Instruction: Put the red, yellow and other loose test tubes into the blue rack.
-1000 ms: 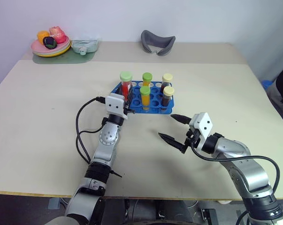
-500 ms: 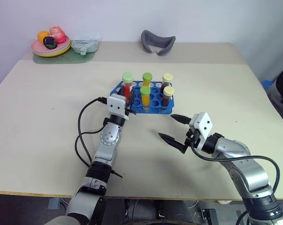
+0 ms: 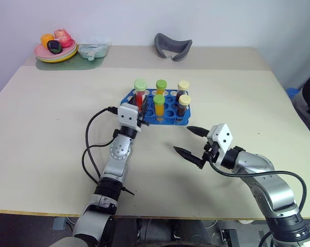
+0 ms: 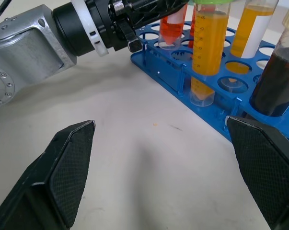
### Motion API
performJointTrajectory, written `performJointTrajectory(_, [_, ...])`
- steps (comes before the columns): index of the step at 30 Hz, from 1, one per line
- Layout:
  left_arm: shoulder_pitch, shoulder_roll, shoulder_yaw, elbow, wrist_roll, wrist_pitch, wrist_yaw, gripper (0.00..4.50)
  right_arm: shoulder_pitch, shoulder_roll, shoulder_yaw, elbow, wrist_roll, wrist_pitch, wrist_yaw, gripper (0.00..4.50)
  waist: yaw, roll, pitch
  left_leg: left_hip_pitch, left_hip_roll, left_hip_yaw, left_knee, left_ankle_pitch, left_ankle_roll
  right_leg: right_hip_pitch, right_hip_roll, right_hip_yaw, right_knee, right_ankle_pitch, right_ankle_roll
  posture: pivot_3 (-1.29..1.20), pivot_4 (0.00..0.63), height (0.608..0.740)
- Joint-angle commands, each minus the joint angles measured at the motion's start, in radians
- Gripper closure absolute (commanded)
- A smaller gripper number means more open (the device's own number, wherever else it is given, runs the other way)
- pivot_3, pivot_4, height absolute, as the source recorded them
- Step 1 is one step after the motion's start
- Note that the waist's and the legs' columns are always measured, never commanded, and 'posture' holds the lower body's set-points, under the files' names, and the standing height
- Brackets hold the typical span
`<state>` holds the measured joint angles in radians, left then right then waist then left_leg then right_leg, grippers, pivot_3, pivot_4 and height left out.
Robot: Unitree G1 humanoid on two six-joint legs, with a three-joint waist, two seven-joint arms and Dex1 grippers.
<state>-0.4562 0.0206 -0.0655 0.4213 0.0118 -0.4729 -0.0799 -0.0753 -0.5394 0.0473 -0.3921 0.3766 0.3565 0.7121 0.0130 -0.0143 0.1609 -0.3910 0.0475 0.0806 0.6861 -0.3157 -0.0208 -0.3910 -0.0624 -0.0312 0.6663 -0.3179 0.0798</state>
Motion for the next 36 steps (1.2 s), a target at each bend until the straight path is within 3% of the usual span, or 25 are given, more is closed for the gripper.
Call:
performJointTrajectory(1, [0.003, 0.005, 0.009, 0.0, 0.018, -0.016, 0.012, 3.15, 0.005, -0.002, -0.024, -0.049, 0.016, -0.007, 0.001, 0.0, 0.0, 0.0, 0.0, 0.0, 0.0, 0.0, 0.0, 0.0, 0.0, 0.0, 0.0, 0.0, 0.0, 0.0, 0.0, 0.0, 0.15, 0.735])
performJointTrajectory(36, [0.04, -0.009, 0.003, -0.057, -0.012, 0.038, -0.051, 3.15, 0.014, 0.004, -0.017, -0.053, 0.016, -0.002, -0.002, 0.0, 0.0, 0.0, 0.0, 0.0, 0.0, 0.0, 0.0, 0.0, 0.0, 0.0, 0.0, 0.0, 0.0, 0.0, 0.0, 0.0, 0.15, 0.735])
